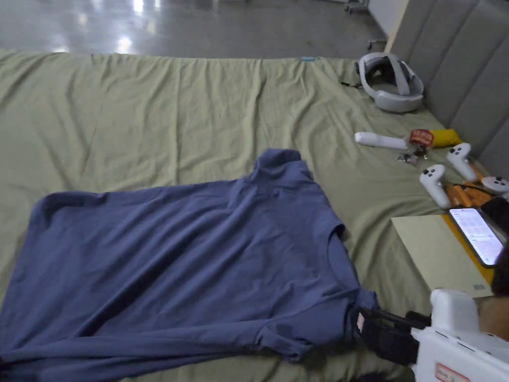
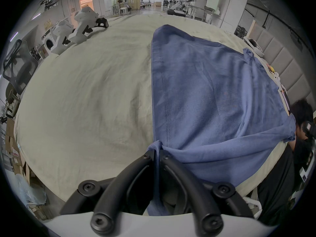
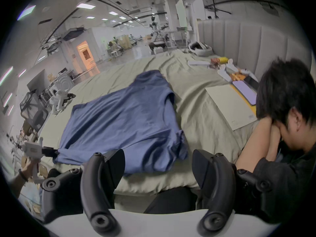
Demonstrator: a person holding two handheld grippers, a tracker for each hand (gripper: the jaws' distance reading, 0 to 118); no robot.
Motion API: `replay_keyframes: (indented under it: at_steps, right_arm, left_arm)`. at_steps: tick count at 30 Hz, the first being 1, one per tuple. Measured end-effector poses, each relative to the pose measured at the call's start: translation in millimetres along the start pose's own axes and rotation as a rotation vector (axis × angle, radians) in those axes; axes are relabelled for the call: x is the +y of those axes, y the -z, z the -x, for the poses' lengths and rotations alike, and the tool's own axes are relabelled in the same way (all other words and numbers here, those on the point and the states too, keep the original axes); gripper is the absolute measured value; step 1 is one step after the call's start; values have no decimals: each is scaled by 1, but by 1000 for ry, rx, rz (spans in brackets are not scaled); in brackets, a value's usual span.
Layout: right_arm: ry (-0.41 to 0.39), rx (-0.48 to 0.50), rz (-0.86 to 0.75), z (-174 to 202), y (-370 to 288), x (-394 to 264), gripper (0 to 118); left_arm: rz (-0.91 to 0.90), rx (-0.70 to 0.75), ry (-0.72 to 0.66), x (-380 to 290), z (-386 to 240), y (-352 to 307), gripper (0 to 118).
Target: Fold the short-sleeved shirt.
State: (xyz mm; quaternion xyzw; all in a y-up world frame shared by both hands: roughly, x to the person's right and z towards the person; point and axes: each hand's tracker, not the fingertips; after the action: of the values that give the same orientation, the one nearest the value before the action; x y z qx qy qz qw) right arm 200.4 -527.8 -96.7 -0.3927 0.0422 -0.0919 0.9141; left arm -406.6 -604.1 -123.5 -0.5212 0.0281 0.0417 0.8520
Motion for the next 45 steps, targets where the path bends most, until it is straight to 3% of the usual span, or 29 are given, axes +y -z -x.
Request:
replay_keyframes:
  at_steps: [9,10,11,12,13,18,23,28,36,38,40,42,44,45]
  right_arm:
    - [59,-53,89,-29,74,10,86]
    - [42,-53,88,-28,77,11,78]
    - [16,-63,98,-26,78,12,59]
    - [-4,-60,104,-24,78,11,27]
    - [-19,-65,98,-22,78,11,17]
    - [-28,-50,67,-11,67,3,15]
    - [88,11,-41,-21,53,18,15]
    - [81,51,-70,-9,74,67,14]
    - [32,16,-68,15,136,144,14]
    - [30,-9,-48,17,156,157,14]
    - [35,-30,-10,16,181,163,14]
    - [42,-56,39,15,206,164,14]
    - [37,-61,67,12,223,161,14]
    - [35,-65,83,11,230,159,14]
  left_arm:
    - [-41,-33,-47,-10,-7,-13,9]
    - [-40,-34,-47,-9,-6,-13,9]
    - [-38,-40,-50,-9,-7,-13,9]
    - [-38,-41,-53,-9,-7,-14,9]
    - [-39,-43,-55,-10,-7,-14,9]
    - [-61,-49,-88,-13,0,-13,9]
    - [-210,-134,-200,-13,9,-47,8]
    - [-318,-166,-239,33,17,-71,8]
    - [-328,-124,-242,122,22,-39,8]
    - [-323,-141,-266,107,20,-31,8]
    - [-305,-117,-266,96,-12,-16,8]
    - [-266,-86,-266,161,8,16,8]
    - [-241,-82,-268,161,-6,31,8]
    - [-237,-83,-267,162,19,44,8]
